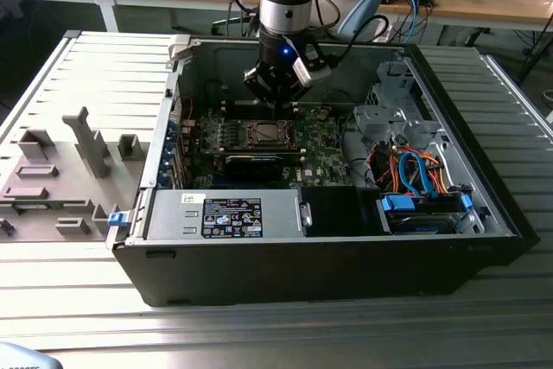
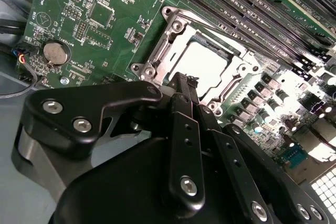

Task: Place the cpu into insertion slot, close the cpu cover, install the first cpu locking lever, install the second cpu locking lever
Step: 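Install the first cpu locking lever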

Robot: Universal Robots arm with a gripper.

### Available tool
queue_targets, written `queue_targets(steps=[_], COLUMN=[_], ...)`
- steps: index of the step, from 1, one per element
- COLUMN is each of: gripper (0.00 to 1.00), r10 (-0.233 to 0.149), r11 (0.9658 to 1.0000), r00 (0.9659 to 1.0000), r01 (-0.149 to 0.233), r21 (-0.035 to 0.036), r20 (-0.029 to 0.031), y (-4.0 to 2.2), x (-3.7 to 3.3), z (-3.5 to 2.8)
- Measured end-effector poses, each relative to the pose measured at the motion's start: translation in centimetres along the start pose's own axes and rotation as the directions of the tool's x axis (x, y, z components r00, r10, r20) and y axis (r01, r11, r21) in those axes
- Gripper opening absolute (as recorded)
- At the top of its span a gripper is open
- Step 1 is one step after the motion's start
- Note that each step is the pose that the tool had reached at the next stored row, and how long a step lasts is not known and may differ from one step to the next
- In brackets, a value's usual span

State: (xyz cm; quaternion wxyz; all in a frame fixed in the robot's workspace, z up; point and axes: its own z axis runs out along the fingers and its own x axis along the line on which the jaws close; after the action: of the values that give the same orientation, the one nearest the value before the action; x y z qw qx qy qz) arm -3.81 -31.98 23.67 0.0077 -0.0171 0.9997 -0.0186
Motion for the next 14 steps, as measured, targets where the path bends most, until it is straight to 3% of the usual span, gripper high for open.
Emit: queue_targets(steps=[14], gripper=[0.11], r10=[0.000], r11=[1.0000], r00=[1.0000], r01=[0.000], r21=[0.0005], r20=[0.0001], y=[-0.02], x=[-0.01], z=[-0.61])
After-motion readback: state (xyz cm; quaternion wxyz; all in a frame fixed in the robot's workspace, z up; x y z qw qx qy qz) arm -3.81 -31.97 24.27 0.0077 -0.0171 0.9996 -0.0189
